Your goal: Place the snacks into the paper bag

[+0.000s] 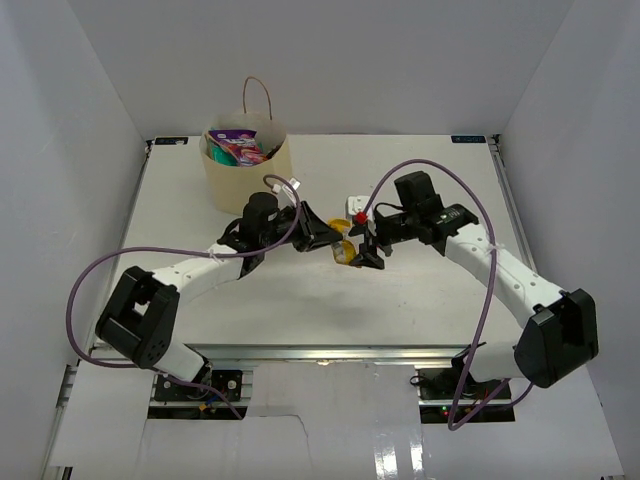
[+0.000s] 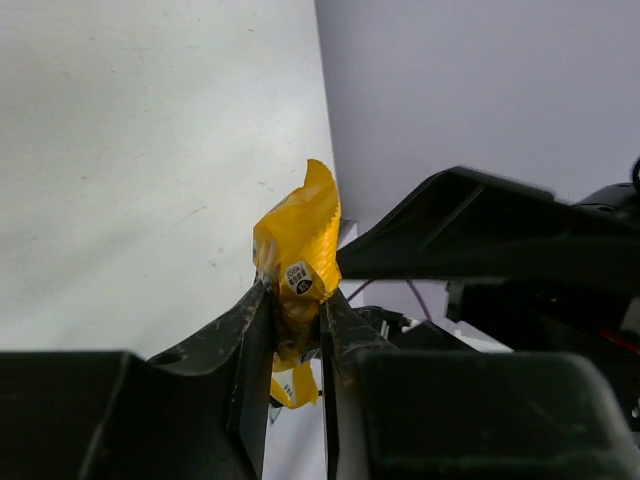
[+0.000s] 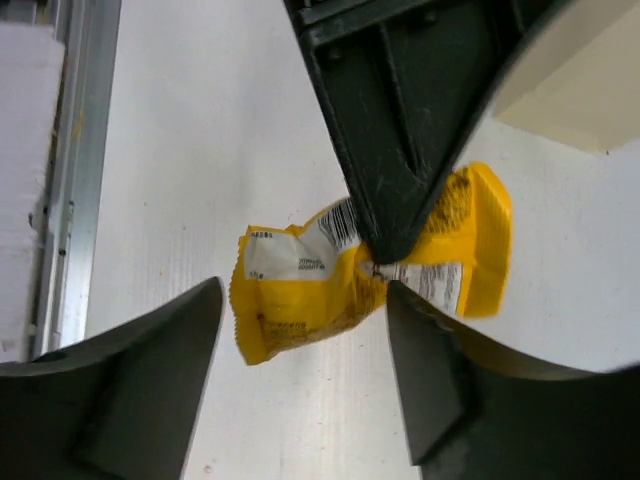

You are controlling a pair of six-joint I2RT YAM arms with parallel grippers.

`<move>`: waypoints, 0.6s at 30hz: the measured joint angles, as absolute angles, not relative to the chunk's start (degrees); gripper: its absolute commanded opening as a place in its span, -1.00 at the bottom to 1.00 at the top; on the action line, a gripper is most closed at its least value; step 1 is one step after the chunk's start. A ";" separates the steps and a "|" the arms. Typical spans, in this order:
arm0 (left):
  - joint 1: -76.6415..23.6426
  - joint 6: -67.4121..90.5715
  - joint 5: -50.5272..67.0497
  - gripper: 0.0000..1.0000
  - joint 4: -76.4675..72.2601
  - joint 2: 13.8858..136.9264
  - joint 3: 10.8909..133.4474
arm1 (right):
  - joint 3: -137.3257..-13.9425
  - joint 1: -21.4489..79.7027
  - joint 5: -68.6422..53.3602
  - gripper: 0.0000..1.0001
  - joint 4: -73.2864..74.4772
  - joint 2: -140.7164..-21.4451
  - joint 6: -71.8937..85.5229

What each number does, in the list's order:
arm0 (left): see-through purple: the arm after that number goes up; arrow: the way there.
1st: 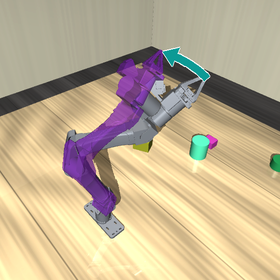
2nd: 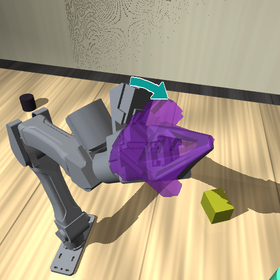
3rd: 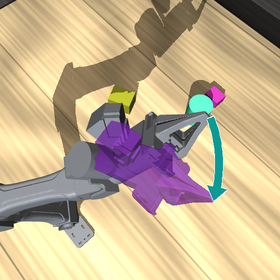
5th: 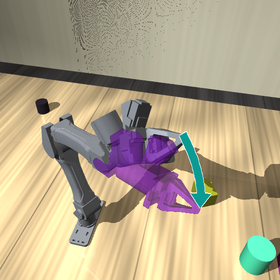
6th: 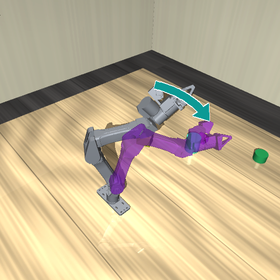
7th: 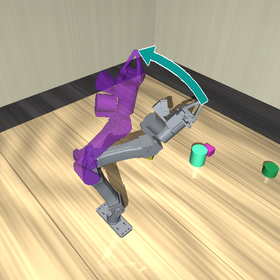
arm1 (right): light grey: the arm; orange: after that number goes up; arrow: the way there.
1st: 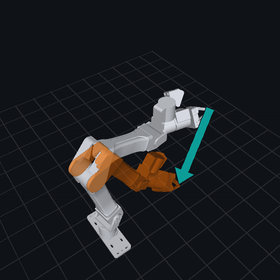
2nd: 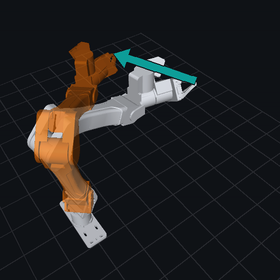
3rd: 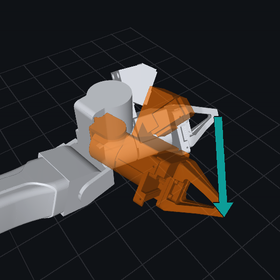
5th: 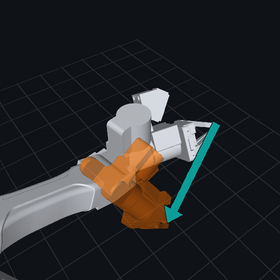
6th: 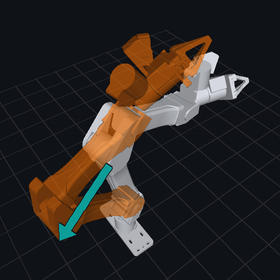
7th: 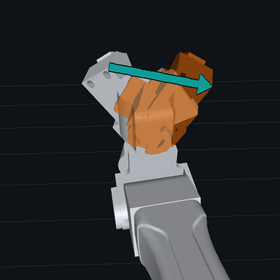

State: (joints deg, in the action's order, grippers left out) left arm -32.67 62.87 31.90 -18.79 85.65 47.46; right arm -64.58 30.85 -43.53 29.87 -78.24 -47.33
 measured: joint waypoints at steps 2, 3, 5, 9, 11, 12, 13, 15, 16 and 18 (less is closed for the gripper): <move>-31.31 60.12 31.46 -1.00 -14.66 85.25 49.12 | -64.62 29.34 -43.27 0.80 29.26 -77.23 -44.60; -30.33 58.41 30.87 -1.00 -11.73 85.03 50.61 | -64.62 27.90 -43.20 0.80 28.88 -76.69 -43.99; -27.68 54.54 29.12 -1.00 -5.43 84.84 55.37 | -65.06 23.88 -43.40 0.80 28.51 -75.53 -42.06; -21.54 47.57 25.23 -1.00 5.65 84.77 68.20 | -65.36 16.93 -42.85 0.80 27.94 -72.66 -39.29; -19.09 44.82 22.31 -1.00 10.63 85.10 76.31 | -64.66 15.90 -41.45 0.80 26.46 -70.70 -37.95; -18.24 43.68 20.73 -1.00 12.34 85.54 80.34 | -63.61 15.84 -40.18 0.80 25.02 -69.41 -36.91; -17.56 42.65 18.96 -1.00 14.17 86.02 84.75 | -62.04 15.84 -38.30 0.80 23.16 -67.92 -35.64; -16.97 41.19 14.83 -1.00 17.96 87.57 92.82 | -59.40 15.84 -34.85 0.80 21.17 -65.95 -32.84; -16.91 40.86 12.45 -1.00 19.46 88.62 96.64 | -58.48 15.73 -32.93 0.80 20.53 -65.58 -31.42; -16.64 40.27 7.73 -1.00 22.13 90.74 102.52 | -57.25 15.07 -30.46 0.80 19.57 -65.58 -29.36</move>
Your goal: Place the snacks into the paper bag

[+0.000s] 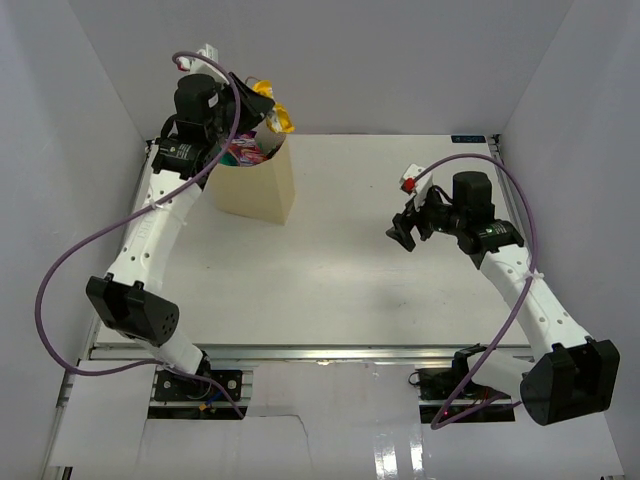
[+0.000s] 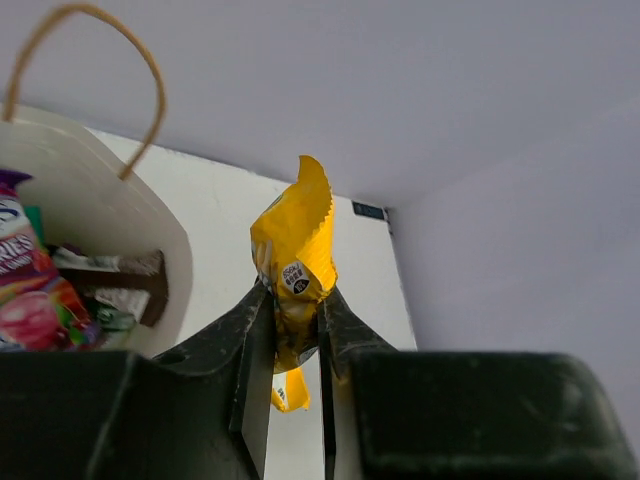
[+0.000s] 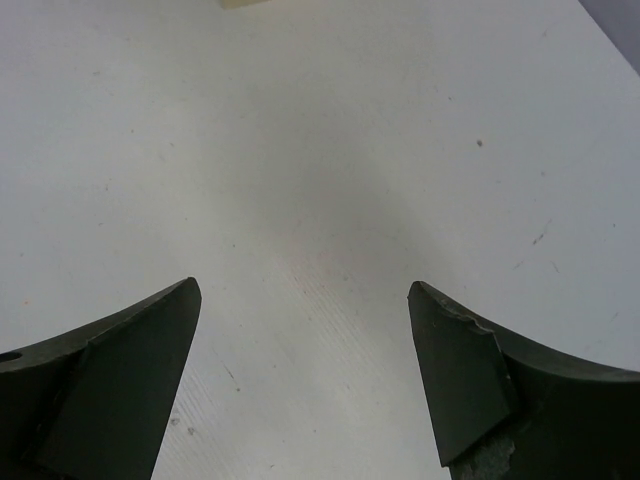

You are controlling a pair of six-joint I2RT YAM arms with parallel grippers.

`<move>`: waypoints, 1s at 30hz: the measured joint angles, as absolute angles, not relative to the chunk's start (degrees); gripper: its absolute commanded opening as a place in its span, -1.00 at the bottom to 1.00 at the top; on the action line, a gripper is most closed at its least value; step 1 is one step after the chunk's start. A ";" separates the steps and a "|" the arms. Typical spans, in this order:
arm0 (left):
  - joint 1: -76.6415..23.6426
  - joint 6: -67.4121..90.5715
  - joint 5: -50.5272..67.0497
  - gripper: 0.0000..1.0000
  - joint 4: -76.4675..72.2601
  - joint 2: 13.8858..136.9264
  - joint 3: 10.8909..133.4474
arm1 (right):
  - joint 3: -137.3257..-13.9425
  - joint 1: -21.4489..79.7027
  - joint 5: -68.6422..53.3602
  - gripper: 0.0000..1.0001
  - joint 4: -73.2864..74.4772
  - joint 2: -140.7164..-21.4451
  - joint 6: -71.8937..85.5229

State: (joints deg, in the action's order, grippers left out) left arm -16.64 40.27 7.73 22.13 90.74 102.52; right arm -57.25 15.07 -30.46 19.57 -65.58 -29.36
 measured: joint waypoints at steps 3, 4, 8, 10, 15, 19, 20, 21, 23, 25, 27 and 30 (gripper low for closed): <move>-16.38 39.64 1.04 -1.00 25.50 94.83 108.47 | -56.05 14.11 -28.25 0.80 19.03 -65.58 -27.09; -16.23 39.42 -0.60 -1.00 26.20 96.40 109.75 | -55.79 13.80 -27.53 0.80 18.79 -65.58 -26.37; -15.49 38.46 -5.56 -1.00 30.15 103.50 114.65 | -55.37 13.37 -26.48 0.80 18.22 -65.28 -25.12; -15.25 37.85 -7.27 -1.00 31.88 106.54 115.98 | -55.37 13.13 -26.11 0.80 17.93 -65.06 -24.62; -15.03 36.18 -9.76 -0.77 35.33 108.53 116.11 | -55.35 12.36 -25.56 0.80 17.80 -64.82 -23.94; -15.00 34.17 -9.47 0.62 35.59 108.42 117.19 | -55.33 12.10 -24.88 0.80 17.82 -64.82 -23.00; -15.00 33.41 -8.67 0.74 35.55 108.42 117.58 | -55.33 12.10 -24.32 0.80 17.82 -64.84 -22.63; -14.98 32.88 -7.77 0.90 35.40 108.33 118.06 | -55.33 12.01 -23.66 0.80 17.85 -64.86 -22.15; -14.94 31.40 -5.28 0.96 34.44 107.66 118.21 | -55.42 11.81 -21.89 0.80 17.96 -64.95 -21.08; -14.94 30.11 -2.50 0.96 32.75 105.91 117.16 | -55.68 11.40 -19.73 0.80 18.06 -64.99 -19.90; -14.94 28.47 0.49 0.96 30.02 102.26 113.56 | -55.96 10.90 -17.15 0.80 18.06 -64.97 -18.59; -14.94 25.91 5.63 0.96 25.32 93.80 105.16 | -56.12 10.28 -13.21 0.80 18.04 -64.95 -16.58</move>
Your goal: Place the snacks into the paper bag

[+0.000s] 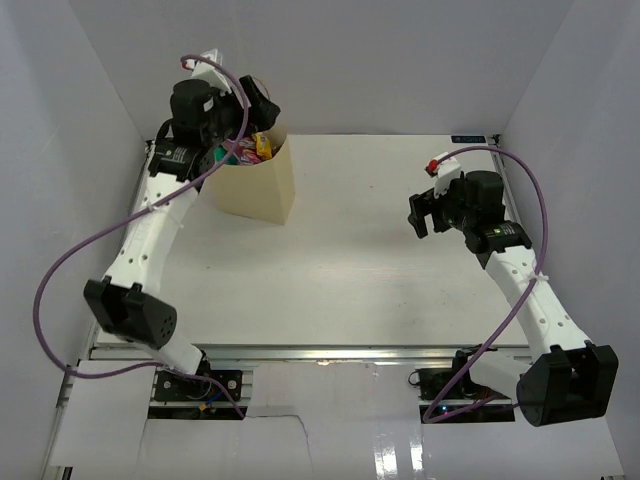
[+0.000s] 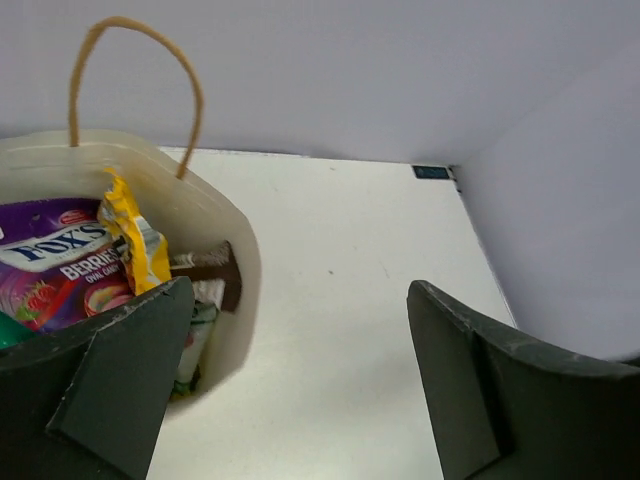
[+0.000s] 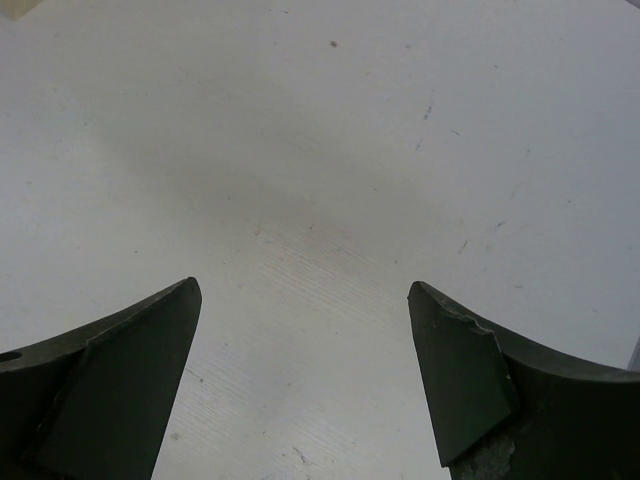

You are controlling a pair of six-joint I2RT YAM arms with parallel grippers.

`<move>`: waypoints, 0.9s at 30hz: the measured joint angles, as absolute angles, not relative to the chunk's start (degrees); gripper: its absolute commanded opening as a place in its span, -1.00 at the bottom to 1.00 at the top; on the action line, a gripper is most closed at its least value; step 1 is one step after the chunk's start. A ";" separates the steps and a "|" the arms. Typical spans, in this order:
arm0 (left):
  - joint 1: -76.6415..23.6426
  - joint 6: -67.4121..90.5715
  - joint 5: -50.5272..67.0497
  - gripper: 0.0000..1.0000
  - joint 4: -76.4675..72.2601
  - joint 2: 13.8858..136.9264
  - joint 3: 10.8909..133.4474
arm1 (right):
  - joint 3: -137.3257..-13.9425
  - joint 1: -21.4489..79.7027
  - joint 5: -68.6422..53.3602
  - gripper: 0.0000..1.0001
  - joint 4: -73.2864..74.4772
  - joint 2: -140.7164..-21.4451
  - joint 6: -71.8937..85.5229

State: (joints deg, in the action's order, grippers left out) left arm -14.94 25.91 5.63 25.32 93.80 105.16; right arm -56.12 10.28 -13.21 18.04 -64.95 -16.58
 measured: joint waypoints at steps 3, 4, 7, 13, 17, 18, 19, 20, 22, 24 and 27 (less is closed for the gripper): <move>-14.94 23.94 12.73 0.96 18.55 82.30 93.47 | -56.12 9.80 -9.47 0.80 18.06 -64.93 -14.63; -14.96 23.64 15.14 0.96 14.76 78.13 88.44 | -56.12 9.74 -8.36 0.80 18.09 -64.84 -14.02; -15.16 24.08 23.44 0.96 3.77 64.64 71.59 | -56.12 9.65 -4.93 0.80 18.09 -64.38 -12.38; -16.97 26.72 30.59 0.96 -5.21 50.74 48.36 | -56.12 9.39 0.91 0.80 18.09 -62.70 -10.07; -17.43 27.77 30.35 0.96 -5.34 47.40 39.31 | -56.12 9.37 3.79 0.80 18.04 -62.30 -8.99; -17.45 27.90 30.06 0.96 -5.50 46.89 37.76 | -56.12 9.37 4.32 0.80 18.02 -62.30 -8.93; -17.47 27.99 29.76 0.96 -5.67 46.59 36.67 | -56.10 9.37 4.80 0.80 18.02 -62.30 -8.84; -17.47 28.08 29.32 0.96 -5.87 46.30 35.55 | -56.07 9.37 5.19 0.80 18.00 -62.30 -8.73; -17.50 28.18 28.75 0.96 -6.20 46.17 34.30 | -55.83 9.37 5.82 0.80 17.82 -62.22 -8.49; -17.52 28.29 27.59 0.96 -6.72 46.11 33.23 | -55.07 9.37 6.22 0.80 17.72 -61.95 -8.27; -17.61 28.40 25.96 0.96 -7.55 45.21 31.48 | -53.52 9.37 7.14 0.80 17.28 -61.45 -8.12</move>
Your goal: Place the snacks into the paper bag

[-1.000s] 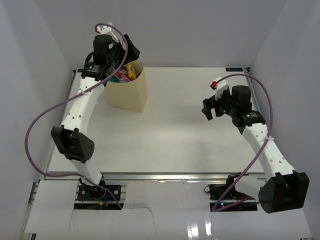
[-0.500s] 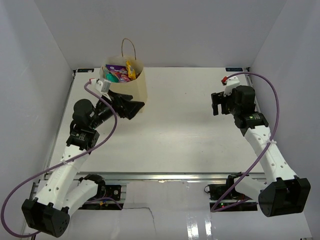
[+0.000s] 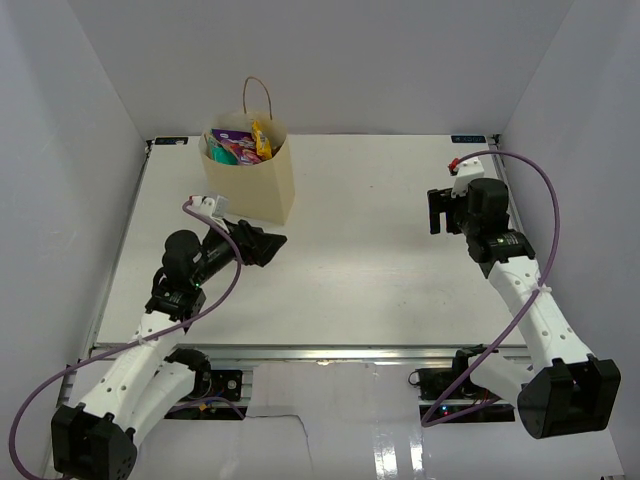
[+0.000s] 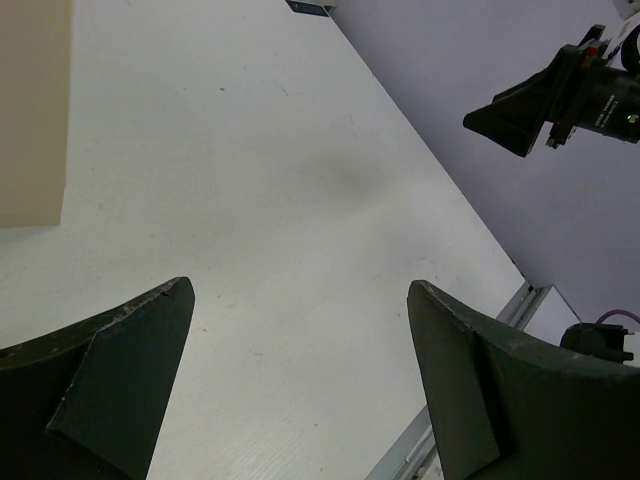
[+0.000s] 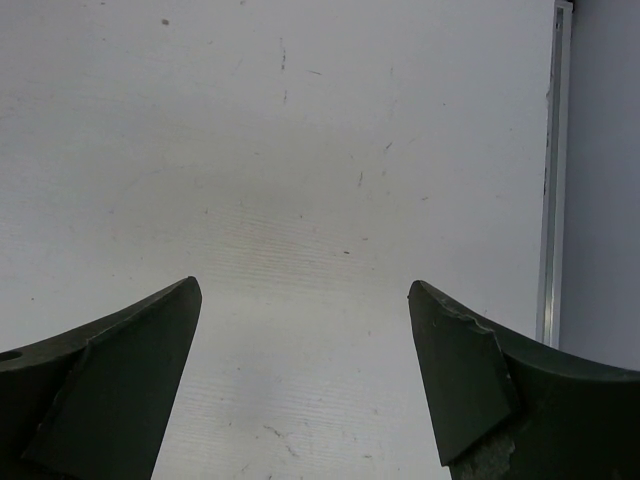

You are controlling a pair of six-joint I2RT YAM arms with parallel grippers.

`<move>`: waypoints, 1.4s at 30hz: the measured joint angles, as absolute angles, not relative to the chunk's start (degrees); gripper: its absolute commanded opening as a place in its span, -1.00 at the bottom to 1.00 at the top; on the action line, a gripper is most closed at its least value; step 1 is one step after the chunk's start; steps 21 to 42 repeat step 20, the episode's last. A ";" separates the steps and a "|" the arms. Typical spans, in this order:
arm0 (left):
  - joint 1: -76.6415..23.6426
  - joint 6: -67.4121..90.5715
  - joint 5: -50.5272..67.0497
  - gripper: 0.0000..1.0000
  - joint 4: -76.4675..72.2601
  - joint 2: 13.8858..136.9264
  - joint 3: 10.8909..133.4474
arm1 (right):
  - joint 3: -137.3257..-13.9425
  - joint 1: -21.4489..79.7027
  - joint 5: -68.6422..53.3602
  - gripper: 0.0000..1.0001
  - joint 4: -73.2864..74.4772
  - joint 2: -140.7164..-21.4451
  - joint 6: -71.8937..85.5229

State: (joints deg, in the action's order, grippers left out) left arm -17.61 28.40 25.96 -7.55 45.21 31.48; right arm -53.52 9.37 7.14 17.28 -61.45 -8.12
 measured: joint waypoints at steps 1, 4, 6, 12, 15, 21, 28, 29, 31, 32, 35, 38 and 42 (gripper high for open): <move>-17.61 28.51 25.67 0.96 -7.68 44.91 31.18 | -53.15 9.37 7.40 0.80 17.28 -61.41 -8.10; -17.61 28.60 24.84 0.96 -8.82 44.05 30.68 | -51.94 9.37 8.23 0.80 16.49 -61.28 -8.08; -17.65 28.80 24.69 0.96 -9.52 43.99 30.68 | -51.44 9.37 8.67 0.80 16.45 -61.17 -8.10; -17.67 29.41 24.62 0.96 -10.11 44.14 30.68 | -50.78 9.37 9.04 0.80 16.03 -61.01 -8.10; -17.67 29.47 24.62 0.96 -10.55 44.14 30.68 | -50.78 9.37 9.06 0.80 15.97 -60.88 -8.10; -17.72 29.54 24.51 0.96 -10.83 44.03 30.35 | -50.78 9.37 9.06 0.80 15.62 -60.75 -8.08; -17.72 29.54 24.51 0.96 -10.83 44.03 30.35 | -50.78 9.37 9.06 0.80 15.62 -60.75 -8.08; -17.72 29.54 24.51 0.96 -10.83 44.03 30.35 | -50.78 9.37 9.06 0.80 15.62 -60.75 -8.08; -17.72 29.54 24.51 0.96 -10.83 44.03 30.35 | -50.78 9.37 9.06 0.80 15.62 -60.75 -8.08; -17.72 29.54 24.51 0.96 -10.83 44.03 30.35 | -50.78 9.37 9.06 0.80 15.62 -60.75 -8.08; -17.72 29.54 24.51 0.96 -10.83 44.03 30.35 | -50.78 9.37 9.06 0.80 15.62 -60.75 -8.08; -17.72 29.54 24.51 0.96 -10.83 44.03 30.35 | -50.78 9.37 9.06 0.80 15.62 -60.75 -8.08; -17.72 29.54 24.51 0.96 -10.83 44.03 30.35 | -50.78 9.37 9.06 0.80 15.62 -60.75 -8.08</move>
